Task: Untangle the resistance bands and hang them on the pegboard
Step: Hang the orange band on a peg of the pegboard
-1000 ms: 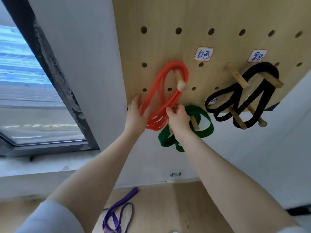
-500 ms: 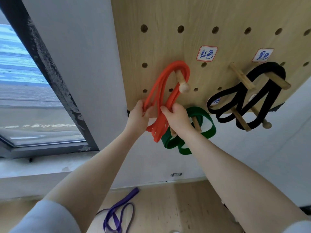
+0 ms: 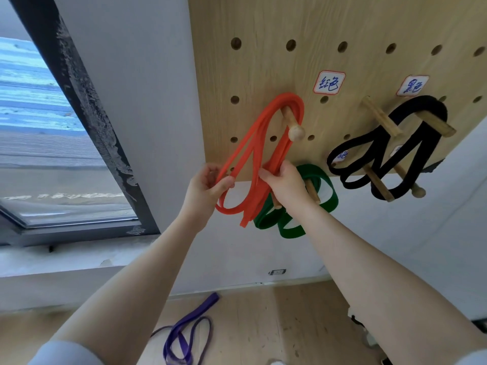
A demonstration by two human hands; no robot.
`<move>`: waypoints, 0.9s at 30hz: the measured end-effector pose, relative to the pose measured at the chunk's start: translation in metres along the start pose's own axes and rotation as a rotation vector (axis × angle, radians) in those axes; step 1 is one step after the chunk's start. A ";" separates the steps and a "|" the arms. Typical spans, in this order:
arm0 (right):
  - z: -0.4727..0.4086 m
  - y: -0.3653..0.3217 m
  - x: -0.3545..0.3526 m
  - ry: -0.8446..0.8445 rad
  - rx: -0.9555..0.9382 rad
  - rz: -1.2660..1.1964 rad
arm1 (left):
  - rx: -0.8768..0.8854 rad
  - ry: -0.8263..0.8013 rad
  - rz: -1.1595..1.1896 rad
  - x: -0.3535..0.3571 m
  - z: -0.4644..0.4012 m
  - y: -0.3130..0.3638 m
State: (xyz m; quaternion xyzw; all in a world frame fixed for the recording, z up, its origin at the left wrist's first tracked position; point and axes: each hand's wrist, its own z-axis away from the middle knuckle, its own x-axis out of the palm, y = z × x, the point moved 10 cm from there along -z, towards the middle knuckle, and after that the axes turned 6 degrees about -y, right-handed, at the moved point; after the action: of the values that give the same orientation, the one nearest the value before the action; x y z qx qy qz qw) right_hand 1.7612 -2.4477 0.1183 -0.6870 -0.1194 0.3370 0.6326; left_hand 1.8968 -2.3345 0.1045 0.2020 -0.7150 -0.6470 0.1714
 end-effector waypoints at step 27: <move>0.003 -0.007 0.008 0.087 0.026 0.080 | -0.014 -0.064 -0.097 0.015 0.004 -0.007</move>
State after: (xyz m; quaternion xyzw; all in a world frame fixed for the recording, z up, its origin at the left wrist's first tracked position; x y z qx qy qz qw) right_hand 1.7671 -2.4392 0.1222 -0.6970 -0.0597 0.3333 0.6321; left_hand 1.8817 -2.3391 0.0970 0.2146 -0.7048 -0.6657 0.1183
